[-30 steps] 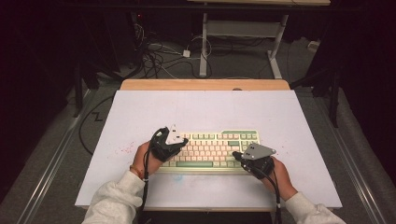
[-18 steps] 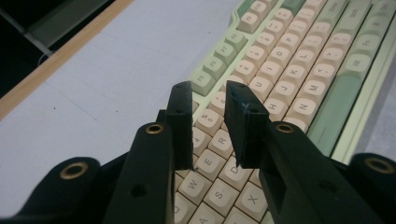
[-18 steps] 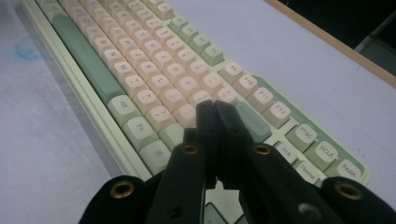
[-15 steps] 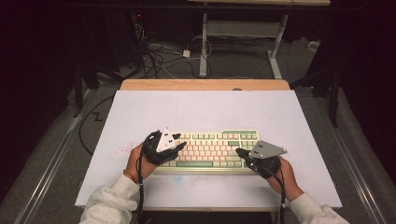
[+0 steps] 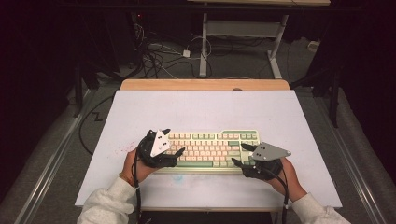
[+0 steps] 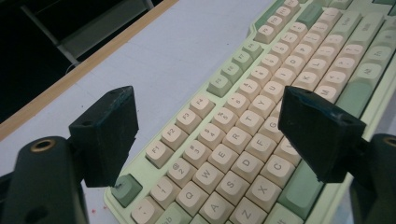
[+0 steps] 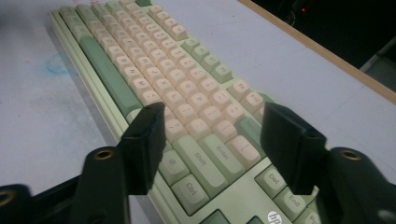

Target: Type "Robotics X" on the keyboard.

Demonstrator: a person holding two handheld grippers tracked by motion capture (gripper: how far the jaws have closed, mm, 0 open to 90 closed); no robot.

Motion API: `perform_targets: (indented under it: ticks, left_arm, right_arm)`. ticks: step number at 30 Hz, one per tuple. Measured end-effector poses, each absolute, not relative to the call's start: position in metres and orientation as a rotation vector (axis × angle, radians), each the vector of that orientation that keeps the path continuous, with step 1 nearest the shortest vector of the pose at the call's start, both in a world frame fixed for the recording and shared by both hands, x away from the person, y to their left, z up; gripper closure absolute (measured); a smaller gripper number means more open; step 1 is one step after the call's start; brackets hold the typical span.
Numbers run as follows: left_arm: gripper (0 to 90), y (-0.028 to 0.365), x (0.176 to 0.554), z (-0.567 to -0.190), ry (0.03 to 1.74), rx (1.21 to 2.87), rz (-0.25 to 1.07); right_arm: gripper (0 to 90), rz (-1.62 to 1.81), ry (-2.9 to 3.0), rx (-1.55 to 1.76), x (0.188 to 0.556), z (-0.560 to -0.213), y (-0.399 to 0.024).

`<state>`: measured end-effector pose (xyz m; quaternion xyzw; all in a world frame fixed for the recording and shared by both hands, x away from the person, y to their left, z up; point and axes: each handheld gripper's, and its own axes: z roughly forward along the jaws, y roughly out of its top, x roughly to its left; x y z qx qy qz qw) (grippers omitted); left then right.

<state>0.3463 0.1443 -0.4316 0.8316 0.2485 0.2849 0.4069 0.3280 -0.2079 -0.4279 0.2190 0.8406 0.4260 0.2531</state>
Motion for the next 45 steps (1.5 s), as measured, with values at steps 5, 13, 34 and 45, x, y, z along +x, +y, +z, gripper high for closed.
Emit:
perform_targets:
  ticks: [5,13,34,45]
  left_arm:
    - [15.8,0.149,0.341,-0.433,0.614,2.100,0.726]
    - [15.8,0.160,0.330,-0.436,0.622,2.059,0.786]
    - [15.8,0.189,0.308,-0.452,0.665,2.095,0.797]
    - [15.7,0.192,0.300,-0.456,0.667,2.104,0.805]
  right_arm:
    - [25.1,1.167,2.259,0.595,0.325,-0.428,-0.208]
    - [23.7,1.178,2.246,0.616,0.325,-0.426,-0.211]
    - [36.8,1.188,2.226,0.638,0.336,-0.423,-0.212]
    - [80.4,1.187,2.269,0.633,0.341,-0.422,-0.208]
